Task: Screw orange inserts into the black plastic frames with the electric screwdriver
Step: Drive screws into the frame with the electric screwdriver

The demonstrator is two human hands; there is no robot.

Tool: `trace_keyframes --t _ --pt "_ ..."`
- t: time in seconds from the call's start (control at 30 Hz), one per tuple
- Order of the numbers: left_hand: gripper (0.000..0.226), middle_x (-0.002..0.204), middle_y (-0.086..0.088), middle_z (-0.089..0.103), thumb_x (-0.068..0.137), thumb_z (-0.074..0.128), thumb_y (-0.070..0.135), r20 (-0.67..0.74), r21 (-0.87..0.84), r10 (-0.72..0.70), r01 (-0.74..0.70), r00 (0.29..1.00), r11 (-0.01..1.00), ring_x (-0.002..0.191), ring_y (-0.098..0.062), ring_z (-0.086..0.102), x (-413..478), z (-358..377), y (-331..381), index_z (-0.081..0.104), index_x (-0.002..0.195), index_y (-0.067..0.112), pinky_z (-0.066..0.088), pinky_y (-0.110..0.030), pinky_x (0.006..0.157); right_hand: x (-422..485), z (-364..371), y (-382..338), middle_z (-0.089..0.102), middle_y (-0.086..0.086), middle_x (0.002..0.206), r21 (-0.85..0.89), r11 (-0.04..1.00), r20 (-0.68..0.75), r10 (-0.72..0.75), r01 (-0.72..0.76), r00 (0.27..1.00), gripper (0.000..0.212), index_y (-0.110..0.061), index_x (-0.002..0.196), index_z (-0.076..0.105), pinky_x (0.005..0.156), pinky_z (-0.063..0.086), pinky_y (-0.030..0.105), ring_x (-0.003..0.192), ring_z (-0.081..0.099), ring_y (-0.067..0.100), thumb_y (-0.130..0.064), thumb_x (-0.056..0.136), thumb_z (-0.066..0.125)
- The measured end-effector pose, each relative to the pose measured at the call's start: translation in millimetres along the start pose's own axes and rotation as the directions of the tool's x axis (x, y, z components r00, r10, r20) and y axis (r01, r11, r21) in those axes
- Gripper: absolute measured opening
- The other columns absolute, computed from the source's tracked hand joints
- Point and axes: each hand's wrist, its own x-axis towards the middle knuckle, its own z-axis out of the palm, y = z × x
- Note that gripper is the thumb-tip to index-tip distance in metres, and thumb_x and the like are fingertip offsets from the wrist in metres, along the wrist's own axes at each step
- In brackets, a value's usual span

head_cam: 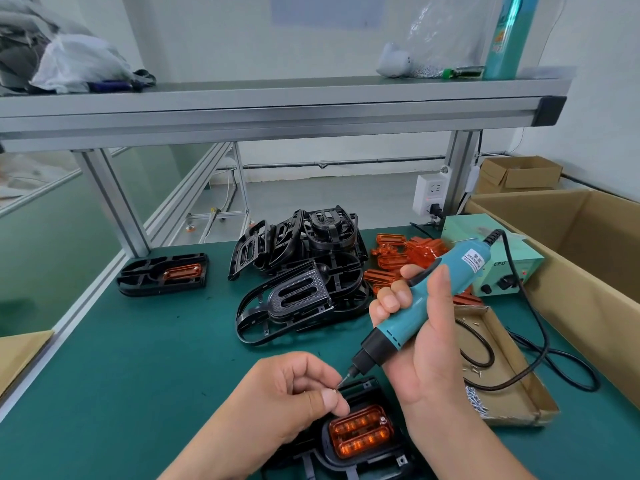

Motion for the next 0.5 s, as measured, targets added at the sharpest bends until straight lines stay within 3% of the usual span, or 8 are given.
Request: trace_keyframes --t 0.5 --pt "0.021 0.105 -0.005 0.081 0.082 0.076 0.040 -0.006 0.031 0.052 -0.052 0.999 0.998 0.050 -0.006 0.037 -1.6 -1.2 -2.8 0.074 0.102 0.037 0.032 -0.019 0.048 1.5 -2.1 1.1 0.046 -0.001 0.075 -0.016 1.000 0.034 0.020 -0.020 0.999 0.038 -0.015 0.107 0.062 0.064 0.051 0.026 0.065 0.050 0.013 -0.051 0.098 0.072"
